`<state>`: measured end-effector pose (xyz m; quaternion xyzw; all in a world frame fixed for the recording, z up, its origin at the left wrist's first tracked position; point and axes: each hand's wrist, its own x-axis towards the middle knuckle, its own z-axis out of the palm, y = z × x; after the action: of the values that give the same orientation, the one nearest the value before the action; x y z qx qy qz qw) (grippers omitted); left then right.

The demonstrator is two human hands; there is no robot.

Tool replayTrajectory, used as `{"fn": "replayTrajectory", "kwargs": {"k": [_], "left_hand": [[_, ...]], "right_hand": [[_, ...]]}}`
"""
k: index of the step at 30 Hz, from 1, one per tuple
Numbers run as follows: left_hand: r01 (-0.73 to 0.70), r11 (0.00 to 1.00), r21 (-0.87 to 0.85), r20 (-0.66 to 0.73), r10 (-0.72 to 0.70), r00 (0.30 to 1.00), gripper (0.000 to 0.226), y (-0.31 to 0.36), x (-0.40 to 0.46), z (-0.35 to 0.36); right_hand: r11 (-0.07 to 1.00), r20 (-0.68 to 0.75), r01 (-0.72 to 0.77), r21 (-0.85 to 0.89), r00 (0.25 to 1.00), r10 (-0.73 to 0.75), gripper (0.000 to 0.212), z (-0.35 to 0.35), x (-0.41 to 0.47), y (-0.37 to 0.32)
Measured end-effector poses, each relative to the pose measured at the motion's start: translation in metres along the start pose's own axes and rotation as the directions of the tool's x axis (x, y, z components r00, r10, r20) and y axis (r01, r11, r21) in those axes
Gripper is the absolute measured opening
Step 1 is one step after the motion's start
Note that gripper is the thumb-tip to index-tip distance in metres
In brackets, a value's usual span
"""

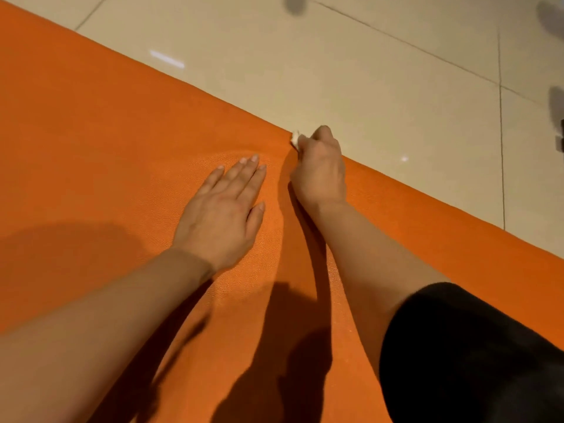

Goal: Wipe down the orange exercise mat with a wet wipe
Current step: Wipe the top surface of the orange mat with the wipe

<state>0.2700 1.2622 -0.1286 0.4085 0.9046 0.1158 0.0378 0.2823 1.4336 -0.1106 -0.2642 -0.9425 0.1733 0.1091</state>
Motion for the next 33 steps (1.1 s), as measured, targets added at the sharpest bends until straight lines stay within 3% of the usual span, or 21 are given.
{"fn": "replayTrajectory", "kwargs": {"k": [5, 7, 11, 13, 15, 17, 20, 23, 26, 29, 31, 33], "left_hand": [[0.010, 1.000, 0.018, 0.013, -0.010, 1.000, 0.061, -0.001, 0.002, 0.001], [0.014, 1.000, 0.012, 0.009, -0.014, 1.000, 0.061, 0.001, 0.003, 0.001], [0.000, 1.000, -0.006, 0.028, 0.000, 1.000, 0.062, 0.001, 0.002, -0.001], [-0.006, 1.000, -0.003, 0.034, 0.007, 0.999, 0.062, 0.001, 0.002, -0.001], [-0.006, 1.000, 0.012, 0.036, 0.006, 0.999, 0.062, 0.001, 0.004, -0.002], [-0.006, 1.000, 0.012, 0.049, 0.006, 0.999, 0.061, 0.001, 0.004, -0.003], [-0.008, 1.000, -0.010, 0.123, 0.009, 0.992, 0.059, 0.000, 0.008, -0.009], [-0.044, 0.998, -0.044, 0.223, 0.053, 0.973, 0.062, -0.005, 0.011, -0.024], [-0.057, 0.997, -0.044, 0.284, 0.067, 0.957, 0.067, -0.014, -0.014, -0.036], [-0.064, 0.997, -0.037, 0.309, 0.072, 0.948, 0.070, -0.018, -0.049, -0.038], [-0.043, 0.999, -0.006, 0.352, 0.043, 0.935, 0.069, -0.015, -0.056, -0.037], [-0.022, 0.999, 0.036, 0.391, 0.006, 0.920, 0.069, -0.011, -0.050, -0.039]], "right_hand": [[0.952, -0.063, -0.295, -0.082, 0.955, 0.291, 0.028, -0.023, -0.009, 0.033], [0.972, -0.018, -0.228, -0.056, 0.974, 0.227, 0.025, -0.015, -0.004, 0.014], [0.989, 0.060, 0.126, -0.084, 0.991, -0.121, 0.020, -0.008, -0.012, 0.013], [0.983, -0.007, 0.068, -0.170, 0.998, -0.070, 0.028, -0.019, -0.024, 0.041], [0.970, -0.086, -0.097, -0.224, 0.993, 0.080, 0.036, -0.028, -0.036, 0.057], [0.965, -0.112, -0.188, -0.184, 0.979, 0.170, 0.036, -0.023, -0.041, 0.039], [0.998, -0.022, 0.012, -0.056, 1.000, -0.013, 0.036, -0.003, -0.043, -0.008], [0.978, 0.097, 0.143, -0.149, 0.987, -0.130, 0.043, -0.006, -0.047, -0.006], [0.965, 0.028, -0.021, -0.262, 0.999, 0.030, 0.049, -0.025, -0.063, 0.027], [0.945, -0.041, -0.222, -0.240, 0.975, 0.219, 0.040, -0.025, -0.083, 0.019], [0.959, -0.006, -0.209, -0.190, 0.977, 0.212, 0.033, -0.014, -0.084, -0.004], [0.986, 0.070, -0.044, -0.159, 0.996, 0.056, 0.032, -0.008, -0.081, -0.027]]}}
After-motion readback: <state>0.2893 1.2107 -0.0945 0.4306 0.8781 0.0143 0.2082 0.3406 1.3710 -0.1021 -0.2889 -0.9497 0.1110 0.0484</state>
